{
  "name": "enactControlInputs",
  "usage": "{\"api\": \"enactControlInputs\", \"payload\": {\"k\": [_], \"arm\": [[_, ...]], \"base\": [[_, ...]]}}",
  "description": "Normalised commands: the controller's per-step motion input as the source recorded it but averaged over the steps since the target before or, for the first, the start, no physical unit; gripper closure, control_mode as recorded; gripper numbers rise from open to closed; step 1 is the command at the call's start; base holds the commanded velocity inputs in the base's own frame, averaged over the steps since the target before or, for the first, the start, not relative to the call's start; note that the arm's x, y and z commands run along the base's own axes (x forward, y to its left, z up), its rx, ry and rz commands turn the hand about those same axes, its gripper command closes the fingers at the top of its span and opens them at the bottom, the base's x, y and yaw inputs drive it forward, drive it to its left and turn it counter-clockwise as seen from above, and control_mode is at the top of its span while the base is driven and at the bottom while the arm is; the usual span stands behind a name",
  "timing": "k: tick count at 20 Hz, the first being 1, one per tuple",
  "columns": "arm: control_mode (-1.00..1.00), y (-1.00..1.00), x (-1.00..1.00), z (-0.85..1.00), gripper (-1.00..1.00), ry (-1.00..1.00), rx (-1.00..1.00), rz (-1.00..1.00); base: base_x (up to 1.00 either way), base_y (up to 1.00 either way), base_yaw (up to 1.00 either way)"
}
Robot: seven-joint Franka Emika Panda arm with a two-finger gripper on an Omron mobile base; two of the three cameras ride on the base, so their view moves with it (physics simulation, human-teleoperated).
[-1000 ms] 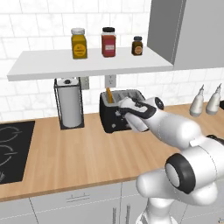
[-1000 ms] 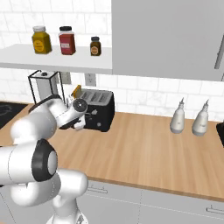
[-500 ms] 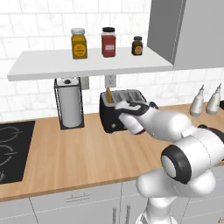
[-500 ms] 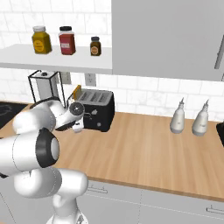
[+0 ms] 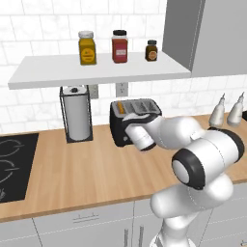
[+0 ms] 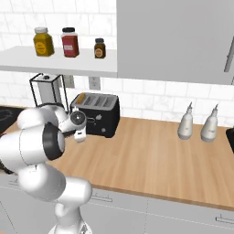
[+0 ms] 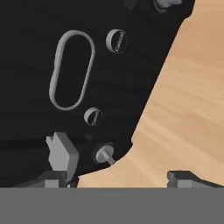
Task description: Start the toaster. Once the lever pops up, take the bread to the plate on the dining counter.
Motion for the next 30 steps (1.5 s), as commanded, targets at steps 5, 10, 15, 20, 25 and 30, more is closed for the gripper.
{"api": "enactControlInputs", "payload": {"k": [5, 10, 15, 20, 25, 30], "arm": [[-1.00, 0.00, -0.01, -0.56, -1.00, 0.00, 0.00, -0.03], [-1.00, 0.00, -0.06, -0.30, -1.00, 0.00, 0.00, 0.00], [-1.00, 0.00, -0.58, 0.58, -1.00, -0.13, -0.04, 0.03], [-1.00, 0.00, -0.67, 1.00, -1.00, -0.04, -0.17, 0.03], [-1.00, 0.00, -0.22, 1.00, -1.00, 0.11, -0.28, 0.04], [-1.00, 0.09, 0.00, 1.00, -1.00, 0.13, -0.46, 0.09]], "base": [[0.00, 0.00, 0.00], [0.00, 0.00, 0.00], [0.00, 0.00, 0.00], [0.00, 0.00, 0.00], [0.00, 0.00, 0.00], [0.00, 0.00, 0.00]]}}
